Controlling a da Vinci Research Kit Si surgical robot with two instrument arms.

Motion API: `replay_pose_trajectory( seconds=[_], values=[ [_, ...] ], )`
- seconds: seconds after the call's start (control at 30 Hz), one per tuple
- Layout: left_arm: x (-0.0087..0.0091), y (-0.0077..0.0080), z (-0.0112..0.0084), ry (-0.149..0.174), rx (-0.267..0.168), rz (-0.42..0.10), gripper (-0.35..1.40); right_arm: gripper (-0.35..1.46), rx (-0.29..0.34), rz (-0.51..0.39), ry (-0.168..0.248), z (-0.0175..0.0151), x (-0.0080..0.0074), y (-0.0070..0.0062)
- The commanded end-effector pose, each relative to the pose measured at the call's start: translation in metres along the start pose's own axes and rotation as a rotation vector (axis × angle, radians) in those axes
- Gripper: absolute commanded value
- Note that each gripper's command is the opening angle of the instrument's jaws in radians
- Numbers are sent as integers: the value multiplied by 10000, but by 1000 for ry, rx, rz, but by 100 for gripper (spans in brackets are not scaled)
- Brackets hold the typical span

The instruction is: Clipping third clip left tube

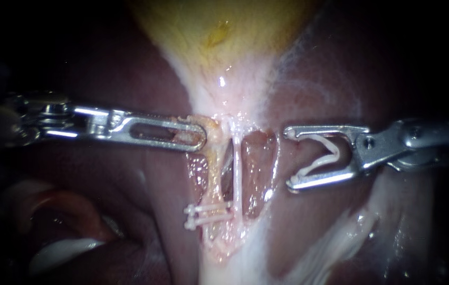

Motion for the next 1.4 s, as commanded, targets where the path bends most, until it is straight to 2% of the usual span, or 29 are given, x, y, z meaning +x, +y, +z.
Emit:
replay_pose_trajectory(
  seconds=[0.03, 0.23, 0.33, 0.47, 0.63, 0.87, 1.0, 1.23, 1.4],
  values=[
    [0, 0, -1, 0, 1, 0, -35, 50, 0, -6, 0, 0, 0, 0],
    [-6, -9, -16, 7, 7, -6, -35, 50, -1, -6, 0, 1, 1, 0],
    [-15, -25, -32, 15, 15, -16, -35, 50, -1, -6, 0, 2, 1, 1],
    [-22, -44, -47, 2, 22, -26, -35, 50, -2, -5, 0, 3, 1, 1],
    [-19, -57, -50, 0, 23, -22, -35, 50, -2, -5, 0, 4, 2, 1],
    [-17, -58, -48, -1, 23, -21, -35, 50, -1, -7, 0, 15, 0, 1],
    [-17, -58, -48, -1, 22, -21, -35, 50, -1, -13, 3, 33, -6, 1],
    [-15, -61, -48, -2, 22, -21, -35, 49, 6, 40, -29, 77, -33, 4],
    [-14, -63, -48, -2, 22, -21, -35, 49, 16, 69, -28, 102, -50, 5]
  ],
)
